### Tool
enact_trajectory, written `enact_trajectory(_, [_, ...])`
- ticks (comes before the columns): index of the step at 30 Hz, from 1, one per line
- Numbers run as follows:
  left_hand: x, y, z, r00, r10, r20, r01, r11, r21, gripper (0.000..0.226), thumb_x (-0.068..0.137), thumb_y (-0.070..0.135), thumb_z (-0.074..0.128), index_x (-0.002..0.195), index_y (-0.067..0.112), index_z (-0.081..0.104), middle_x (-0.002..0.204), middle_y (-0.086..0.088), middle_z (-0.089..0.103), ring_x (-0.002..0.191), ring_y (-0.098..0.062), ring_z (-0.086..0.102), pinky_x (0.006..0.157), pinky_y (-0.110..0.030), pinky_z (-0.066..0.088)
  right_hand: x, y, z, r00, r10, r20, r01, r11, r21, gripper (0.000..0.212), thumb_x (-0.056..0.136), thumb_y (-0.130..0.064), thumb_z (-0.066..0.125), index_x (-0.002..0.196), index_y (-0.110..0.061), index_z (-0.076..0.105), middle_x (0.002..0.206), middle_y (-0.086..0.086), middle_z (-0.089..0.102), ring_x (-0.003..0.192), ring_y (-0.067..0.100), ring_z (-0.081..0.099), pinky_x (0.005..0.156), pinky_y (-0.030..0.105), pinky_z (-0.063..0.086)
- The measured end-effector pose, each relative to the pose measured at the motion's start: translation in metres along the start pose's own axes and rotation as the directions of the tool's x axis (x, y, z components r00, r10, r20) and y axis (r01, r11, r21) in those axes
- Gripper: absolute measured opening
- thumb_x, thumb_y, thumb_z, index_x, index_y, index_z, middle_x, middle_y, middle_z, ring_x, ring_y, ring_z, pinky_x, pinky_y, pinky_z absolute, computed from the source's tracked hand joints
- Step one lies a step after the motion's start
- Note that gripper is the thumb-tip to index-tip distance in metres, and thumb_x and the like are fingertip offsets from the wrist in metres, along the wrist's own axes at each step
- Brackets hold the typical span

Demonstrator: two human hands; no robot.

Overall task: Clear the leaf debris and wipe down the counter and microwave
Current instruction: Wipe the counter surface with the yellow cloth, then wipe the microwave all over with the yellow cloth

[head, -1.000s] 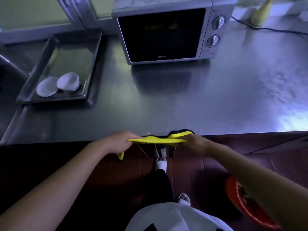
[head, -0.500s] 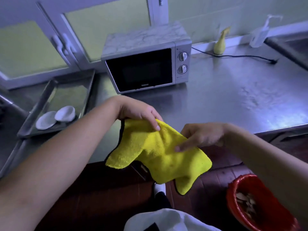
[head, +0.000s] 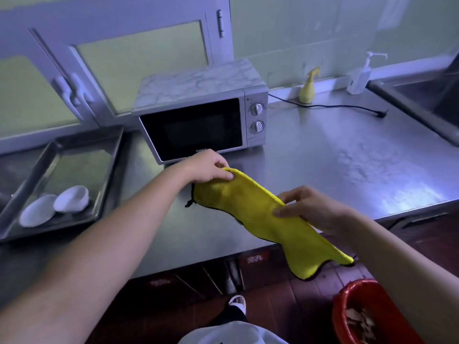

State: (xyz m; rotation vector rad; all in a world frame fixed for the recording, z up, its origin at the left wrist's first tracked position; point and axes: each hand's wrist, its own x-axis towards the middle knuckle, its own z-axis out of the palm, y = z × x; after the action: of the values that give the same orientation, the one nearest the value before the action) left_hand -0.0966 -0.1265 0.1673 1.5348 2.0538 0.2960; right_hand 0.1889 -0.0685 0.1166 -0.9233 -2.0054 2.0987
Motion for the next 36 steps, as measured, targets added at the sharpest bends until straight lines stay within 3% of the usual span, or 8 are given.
enact_trajectory(5, [0.001,-0.006,0.038,0.825,0.060,-0.562,-0.269,0.916,-0.297,0.019,0.089,0.018,0.069,0.108,0.022,0.070,0.100,0.004,0.067,0.093,-0.010,0.061,0.086,-0.025,0.048,0.024,-0.037,-0.004,0.961,-0.194,-0.196,0.184,0.980,-0.070,0.007,0.073,-0.013,0.082,0.080,-0.013,0.080,0.118,0.009,0.060,0.099,0.018,0.063,0.084,0.032,0.051])
enact_trajectory(8, [-0.017,-0.010,0.073,0.916,0.001,-0.402,-0.293,0.685,-0.667,0.019,0.084,0.034,0.072,0.102,0.028,0.072,0.097,0.010,0.072,0.093,-0.006,0.065,0.082,-0.016,0.050,0.034,-0.062,-0.014,0.891,-0.385,-0.240,0.244,0.852,-0.463,0.010,0.077,-0.015,0.083,0.081,-0.024,0.081,0.145,-0.012,0.045,0.131,0.008,0.045,0.105,0.026,0.036])
enact_trajectory(11, [-0.020,-0.015,0.084,0.989,0.049,-0.138,-0.144,0.503,-0.852,0.045,0.069,0.057,0.077,0.111,0.043,0.069,0.112,0.011,0.070,0.106,-0.001,0.065,0.080,-0.012,0.050,0.036,-0.085,-0.024,0.881,-0.428,-0.201,0.350,0.876,-0.331,0.012,0.076,-0.025,0.082,0.085,-0.017,0.082,0.145,-0.014,0.053,0.133,0.001,0.048,0.098,0.012,0.041])
enact_trajectory(15, [0.010,-0.016,0.066,0.980,0.128,-0.151,-0.197,0.536,-0.821,0.051,0.073,0.054,0.078,0.120,0.054,0.059,0.120,0.017,0.065,0.114,-0.003,0.061,0.090,-0.021,0.050,0.048,-0.103,-0.036,0.860,-0.429,-0.276,0.410,0.903,-0.128,0.021,0.076,-0.019,0.079,0.094,-0.009,0.081,0.120,0.007,0.071,0.123,0.020,0.061,0.097,0.035,0.048])
enact_trajectory(21, [0.066,-0.020,0.014,0.913,0.300,-0.275,-0.406,0.612,-0.678,0.059,0.069,0.041,0.085,0.122,0.044,0.060,0.134,0.013,0.049,0.126,-0.006,0.049,0.105,-0.030,0.042,0.072,-0.110,-0.044,0.873,-0.433,-0.225,0.453,0.890,0.047,0.028,0.083,-0.023,0.077,0.099,0.000,0.076,0.109,0.014,0.070,0.102,0.028,0.067,0.087,0.032,0.051])
enact_trajectory(25, [0.089,-0.018,-0.023,0.904,0.341,-0.259,-0.401,0.465,-0.789,0.022,0.067,0.023,0.086,0.085,0.019,0.074,0.102,0.000,0.072,0.092,-0.013,0.067,0.078,-0.025,0.054,0.083,-0.110,-0.058,0.842,-0.379,-0.384,0.452,0.884,0.121,0.029,0.081,-0.024,0.077,0.101,-0.003,0.077,0.106,0.015,0.074,0.101,0.031,0.070,0.092,0.043,0.055])
enact_trajectory(30, [0.104,0.000,-0.053,0.842,0.235,-0.486,-0.523,0.579,-0.625,0.013,0.079,0.031,0.082,0.087,0.023,0.076,0.078,-0.002,0.074,0.071,-0.011,0.067,0.068,-0.024,0.053,0.117,-0.108,-0.068,0.716,-0.290,-0.635,0.387,0.922,0.016,0.010,0.083,-0.016,0.073,0.090,-0.014,0.080,0.090,0.015,0.076,0.087,0.022,0.070,0.096,0.051,0.055])
enact_trajectory(36, [0.101,0.013,-0.084,0.840,0.131,-0.526,-0.509,0.526,-0.681,0.031,0.071,0.043,0.087,0.090,0.022,0.075,0.079,0.005,0.071,0.073,-0.012,0.066,0.068,-0.023,0.053,0.134,-0.120,-0.107,0.792,-0.446,-0.416,0.559,0.805,0.201,0.029,0.082,-0.036,0.077,0.099,-0.013,0.079,0.093,0.009,0.076,0.086,0.023,0.072,0.069,0.040,0.060])
